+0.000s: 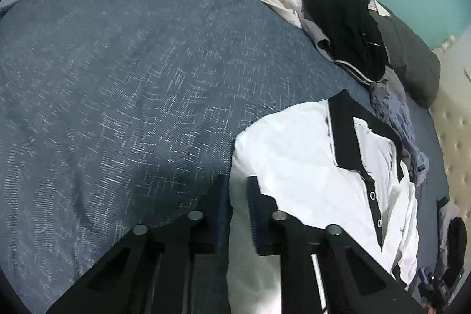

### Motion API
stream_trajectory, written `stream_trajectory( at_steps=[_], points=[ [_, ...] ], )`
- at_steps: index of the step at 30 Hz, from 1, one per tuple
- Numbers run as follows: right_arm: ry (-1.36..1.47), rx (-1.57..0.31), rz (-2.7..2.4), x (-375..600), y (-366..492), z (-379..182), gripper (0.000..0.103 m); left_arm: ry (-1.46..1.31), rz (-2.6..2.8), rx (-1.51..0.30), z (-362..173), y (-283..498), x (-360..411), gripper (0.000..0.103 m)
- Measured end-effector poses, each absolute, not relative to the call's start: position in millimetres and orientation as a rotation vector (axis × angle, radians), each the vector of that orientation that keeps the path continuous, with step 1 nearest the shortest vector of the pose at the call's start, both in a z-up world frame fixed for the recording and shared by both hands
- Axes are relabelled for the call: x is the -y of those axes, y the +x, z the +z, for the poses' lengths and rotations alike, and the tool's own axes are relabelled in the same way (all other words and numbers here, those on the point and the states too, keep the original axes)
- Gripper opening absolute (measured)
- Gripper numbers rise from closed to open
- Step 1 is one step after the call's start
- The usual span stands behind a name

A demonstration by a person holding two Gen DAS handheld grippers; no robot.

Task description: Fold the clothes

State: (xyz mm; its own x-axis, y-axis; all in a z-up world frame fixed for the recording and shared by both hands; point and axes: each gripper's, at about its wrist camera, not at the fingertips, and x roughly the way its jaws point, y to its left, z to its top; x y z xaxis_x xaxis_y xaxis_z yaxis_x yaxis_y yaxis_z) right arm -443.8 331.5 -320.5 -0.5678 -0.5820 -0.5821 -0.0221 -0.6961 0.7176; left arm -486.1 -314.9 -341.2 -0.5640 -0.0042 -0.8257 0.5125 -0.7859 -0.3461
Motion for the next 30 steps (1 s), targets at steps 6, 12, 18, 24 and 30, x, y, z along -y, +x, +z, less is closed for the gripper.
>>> stream_trajectory(
  at_steps=[6, 12, 18, 24, 30],
  points=[
    [1.218, 0.986, -2.316, -331.7, -443.3, -318.8, 0.025, 1.225, -2.390, -0.891, -343.6, -499.1, 320.1, 0.001],
    [1.225, 0.984, -2.317, -330.8, -443.4, -319.8, 0.025, 1.216, -2.392, -0.874, -339.0, -514.9, 319.0, 0.001],
    [1.222, 0.989, -2.314, -331.7, -443.5, -319.4, 0.025, 1.158, -2.370, -0.937, -332.0, -505.3, 331.7, 0.002],
    [1.216, 0.991, -2.313, -331.8, -443.4, -317.9, 0.025, 1.204, -2.405, -0.914, -330.1, -495.1, 330.2, 0.004],
    [1.218, 0.983, -2.314, -330.2, -443.5, -317.7, 0.025, 1.249, -2.428, -0.914, -340.8, -499.8, 323.4, 0.004]
  ],
)
